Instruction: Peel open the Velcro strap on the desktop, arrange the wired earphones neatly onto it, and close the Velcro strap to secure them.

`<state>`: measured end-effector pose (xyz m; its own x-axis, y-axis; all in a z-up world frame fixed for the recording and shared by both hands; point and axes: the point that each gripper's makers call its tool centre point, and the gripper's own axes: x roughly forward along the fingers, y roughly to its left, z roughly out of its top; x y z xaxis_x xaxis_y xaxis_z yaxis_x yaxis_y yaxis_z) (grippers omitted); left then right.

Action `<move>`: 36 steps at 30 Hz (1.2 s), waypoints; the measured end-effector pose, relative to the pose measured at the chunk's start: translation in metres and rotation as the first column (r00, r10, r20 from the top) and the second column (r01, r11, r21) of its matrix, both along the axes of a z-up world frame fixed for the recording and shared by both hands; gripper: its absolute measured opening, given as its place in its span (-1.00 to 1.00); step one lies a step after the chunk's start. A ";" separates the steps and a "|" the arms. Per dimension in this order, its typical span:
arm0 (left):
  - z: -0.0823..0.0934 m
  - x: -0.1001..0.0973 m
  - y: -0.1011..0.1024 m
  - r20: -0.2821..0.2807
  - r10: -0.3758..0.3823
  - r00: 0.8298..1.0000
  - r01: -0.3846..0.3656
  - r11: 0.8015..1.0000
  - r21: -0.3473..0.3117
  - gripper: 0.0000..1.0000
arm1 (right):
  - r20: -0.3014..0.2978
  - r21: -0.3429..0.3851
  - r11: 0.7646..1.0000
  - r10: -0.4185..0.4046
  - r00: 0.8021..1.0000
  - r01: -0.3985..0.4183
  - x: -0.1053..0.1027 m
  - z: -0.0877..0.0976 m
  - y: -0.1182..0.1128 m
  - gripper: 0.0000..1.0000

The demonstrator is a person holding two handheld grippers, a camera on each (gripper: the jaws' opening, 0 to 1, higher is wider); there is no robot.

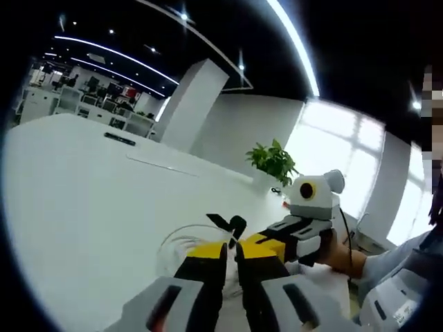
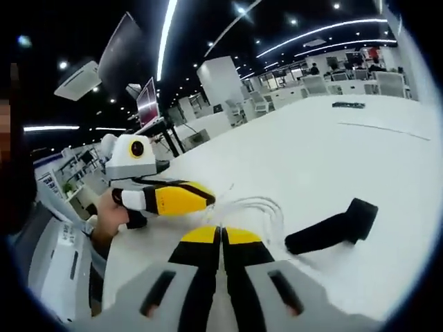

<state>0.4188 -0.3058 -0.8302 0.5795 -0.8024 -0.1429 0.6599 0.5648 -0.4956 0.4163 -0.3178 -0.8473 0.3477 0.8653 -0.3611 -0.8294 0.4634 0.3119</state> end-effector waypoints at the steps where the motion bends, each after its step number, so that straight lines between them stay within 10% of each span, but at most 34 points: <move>1: 0.000 -0.001 -0.001 0.000 -0.001 1.000 0.001 1.000 -0.001 -0.80 | 0.009 -0.013 1.000 0.008 1.000 -0.008 -0.003 -0.001 0.001 -0.92; 36: 0.000 -0.002 0.002 -0.014 0.006 1.000 -0.007 1.000 -0.020 -0.78 | 0.002 -0.004 0.998 0.070 0.998 -0.070 -0.021 0.000 0.017 -0.91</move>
<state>0.4166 -0.3037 -0.8307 0.5829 -0.8013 -0.1347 0.6493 0.5589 -0.5158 0.3949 -0.3013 -0.8477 0.2872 0.8860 -0.3641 -0.8607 0.4056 0.3079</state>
